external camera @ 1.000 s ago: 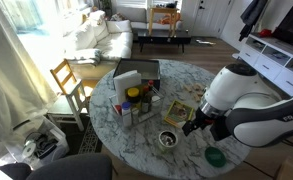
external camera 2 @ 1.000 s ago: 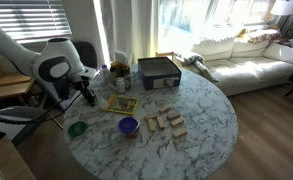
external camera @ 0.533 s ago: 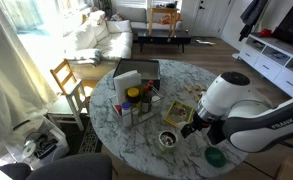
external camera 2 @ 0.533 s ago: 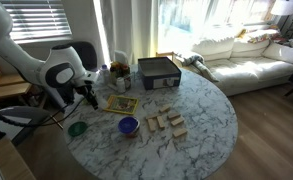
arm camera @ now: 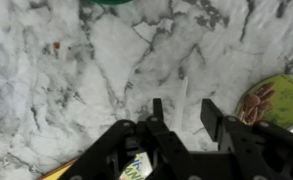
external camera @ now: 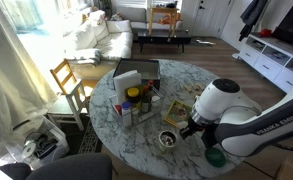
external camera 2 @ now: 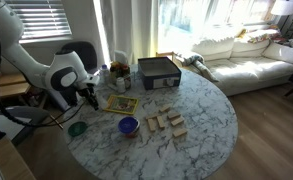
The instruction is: Scoop up the contents in the can and put the scoop on the table
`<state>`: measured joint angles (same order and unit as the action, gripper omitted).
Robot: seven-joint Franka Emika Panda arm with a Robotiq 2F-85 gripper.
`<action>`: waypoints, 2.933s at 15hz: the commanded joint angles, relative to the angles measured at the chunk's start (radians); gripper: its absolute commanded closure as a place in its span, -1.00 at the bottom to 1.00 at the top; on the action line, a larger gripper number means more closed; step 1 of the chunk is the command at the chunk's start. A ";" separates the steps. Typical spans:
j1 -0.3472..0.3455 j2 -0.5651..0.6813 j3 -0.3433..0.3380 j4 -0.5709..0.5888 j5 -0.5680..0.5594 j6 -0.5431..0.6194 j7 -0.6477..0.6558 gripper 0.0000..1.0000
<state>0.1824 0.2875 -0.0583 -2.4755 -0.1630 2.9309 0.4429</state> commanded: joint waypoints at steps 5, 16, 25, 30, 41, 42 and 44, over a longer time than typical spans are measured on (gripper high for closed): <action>0.089 0.078 -0.096 0.034 0.017 0.079 0.012 0.21; 0.172 -0.085 -0.190 -0.012 -0.077 -0.113 0.011 0.96; 0.106 -0.300 0.113 0.012 -0.168 -0.513 -0.206 0.96; 0.058 -0.268 0.139 0.028 -0.168 -0.471 -0.139 0.85; 0.055 -0.122 0.185 0.175 -0.211 -0.590 -0.270 0.96; 0.058 -0.101 0.181 0.200 -0.231 -0.615 -0.268 0.96; 0.065 -0.060 0.176 0.257 -0.261 -0.655 -0.270 0.96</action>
<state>0.2523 0.1507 0.1112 -2.3110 -0.3721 2.3463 0.1866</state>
